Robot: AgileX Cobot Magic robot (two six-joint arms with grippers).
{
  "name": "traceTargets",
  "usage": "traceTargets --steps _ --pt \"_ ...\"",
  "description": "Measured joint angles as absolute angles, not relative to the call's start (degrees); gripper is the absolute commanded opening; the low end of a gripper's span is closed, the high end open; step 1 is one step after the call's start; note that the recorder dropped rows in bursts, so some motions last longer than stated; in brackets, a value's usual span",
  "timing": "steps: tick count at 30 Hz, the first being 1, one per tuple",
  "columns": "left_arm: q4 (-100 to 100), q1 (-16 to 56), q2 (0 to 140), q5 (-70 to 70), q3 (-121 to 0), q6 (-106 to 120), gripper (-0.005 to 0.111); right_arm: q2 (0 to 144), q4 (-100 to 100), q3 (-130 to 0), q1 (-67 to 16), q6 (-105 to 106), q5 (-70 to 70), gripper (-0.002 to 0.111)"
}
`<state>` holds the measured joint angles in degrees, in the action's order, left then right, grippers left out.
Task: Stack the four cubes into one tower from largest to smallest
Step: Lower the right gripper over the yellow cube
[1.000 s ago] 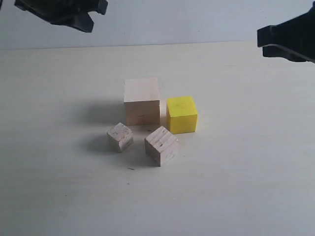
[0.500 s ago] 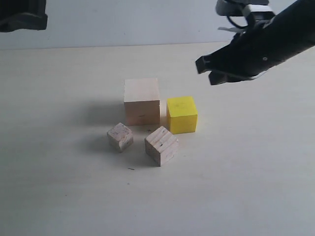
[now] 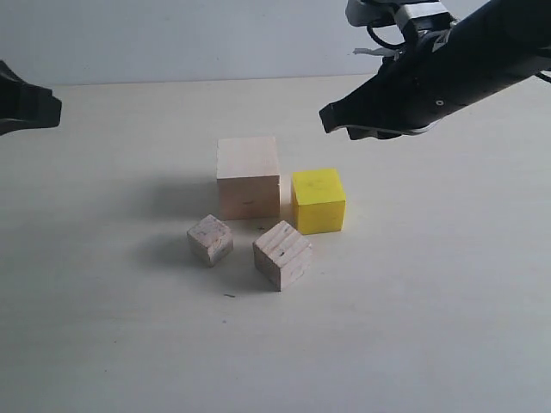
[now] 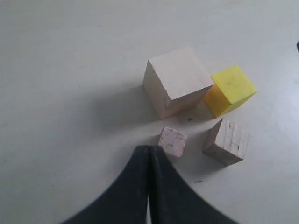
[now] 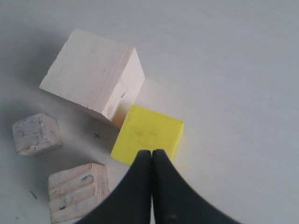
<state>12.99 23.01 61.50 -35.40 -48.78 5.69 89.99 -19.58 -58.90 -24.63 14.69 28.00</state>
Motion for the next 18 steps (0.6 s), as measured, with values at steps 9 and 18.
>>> traceTargets --steps 9,18 --pt "16.5 23.0 61.5 -35.9 -48.7 5.7 0.0 94.0 -19.6 -58.9 -24.6 14.5 27.3 0.06" --pt "18.3 23.0 61.4 -38.4 -48.7 5.7 0.0 98.7 -25.5 -58.9 -24.6 14.6 26.3 0.079"
